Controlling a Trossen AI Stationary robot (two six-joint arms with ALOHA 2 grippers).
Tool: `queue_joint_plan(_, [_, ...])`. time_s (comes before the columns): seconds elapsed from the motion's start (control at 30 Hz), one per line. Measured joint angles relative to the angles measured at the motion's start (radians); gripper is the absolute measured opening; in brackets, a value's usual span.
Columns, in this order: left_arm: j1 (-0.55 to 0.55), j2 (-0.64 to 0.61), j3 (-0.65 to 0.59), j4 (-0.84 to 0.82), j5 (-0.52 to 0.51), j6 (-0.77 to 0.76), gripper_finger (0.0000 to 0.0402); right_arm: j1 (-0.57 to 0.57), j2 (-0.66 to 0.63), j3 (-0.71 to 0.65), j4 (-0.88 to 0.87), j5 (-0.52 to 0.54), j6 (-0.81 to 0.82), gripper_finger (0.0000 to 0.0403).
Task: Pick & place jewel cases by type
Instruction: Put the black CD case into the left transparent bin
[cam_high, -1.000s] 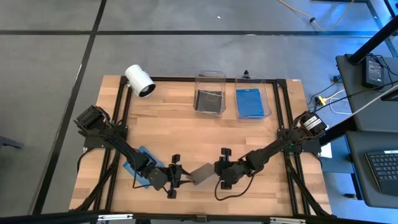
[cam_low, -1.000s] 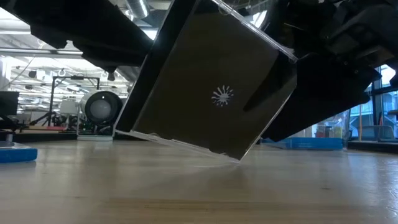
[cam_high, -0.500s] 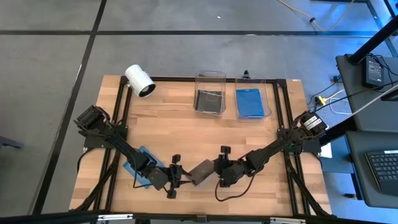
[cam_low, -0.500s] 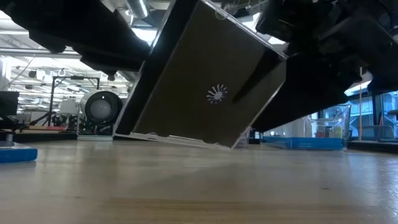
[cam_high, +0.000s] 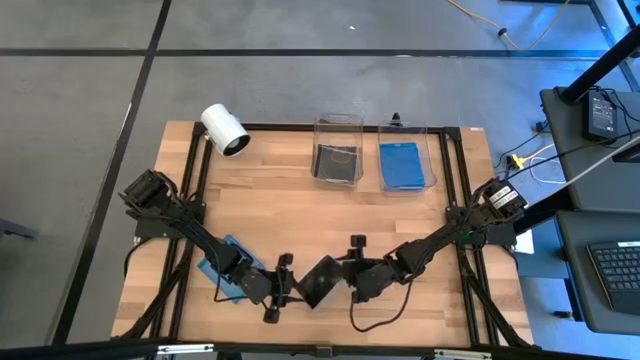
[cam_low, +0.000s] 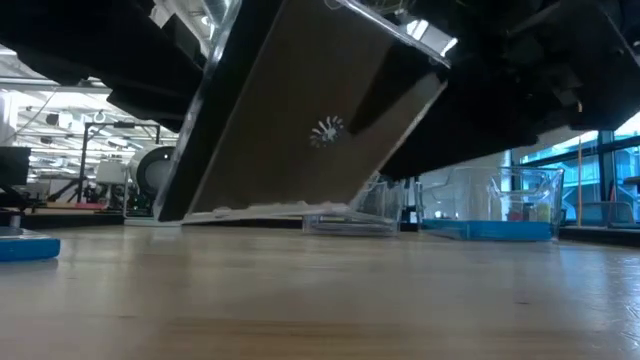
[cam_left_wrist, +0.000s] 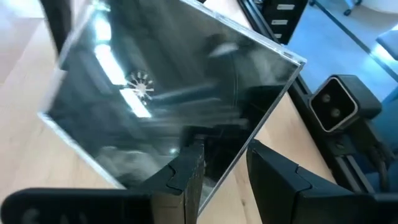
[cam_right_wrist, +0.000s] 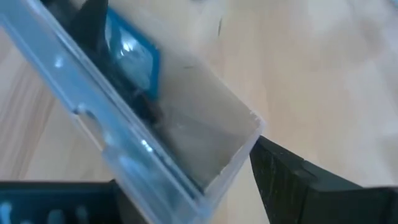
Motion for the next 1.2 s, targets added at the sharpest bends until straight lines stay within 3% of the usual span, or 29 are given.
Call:
queue_joint_plan(0.33, [0.002,0.007,0.000,-0.003,0.045,-0.002,0.0115,0.002,0.000,0.002,0.055,0.062,-0.076,0.0172])
queue_joint_plan(0.5, [0.012,0.043,0.000,-0.003,0.003,-0.005,0.0115,0.009,-0.002,0.006,0.138,0.046,-0.169,0.0172])
queue_joint_plan(0.73, [0.022,0.101,0.000,0.004,0.029,-0.018,0.0115,0.007,-0.001,0.004,0.205,0.061,-0.309,0.0172])
queue_joint_plan(0.93, [0.036,0.119,0.000,-0.002,0.044,-0.023,0.0115,0.006,0.000,0.002,0.204,0.036,-0.305,0.0172])
queue_joint_plan(1.2, [0.025,0.042,0.000,-0.076,0.041,0.119,0.0115,0.000,0.001,0.000,0.137,-0.015,-0.192,0.0172])
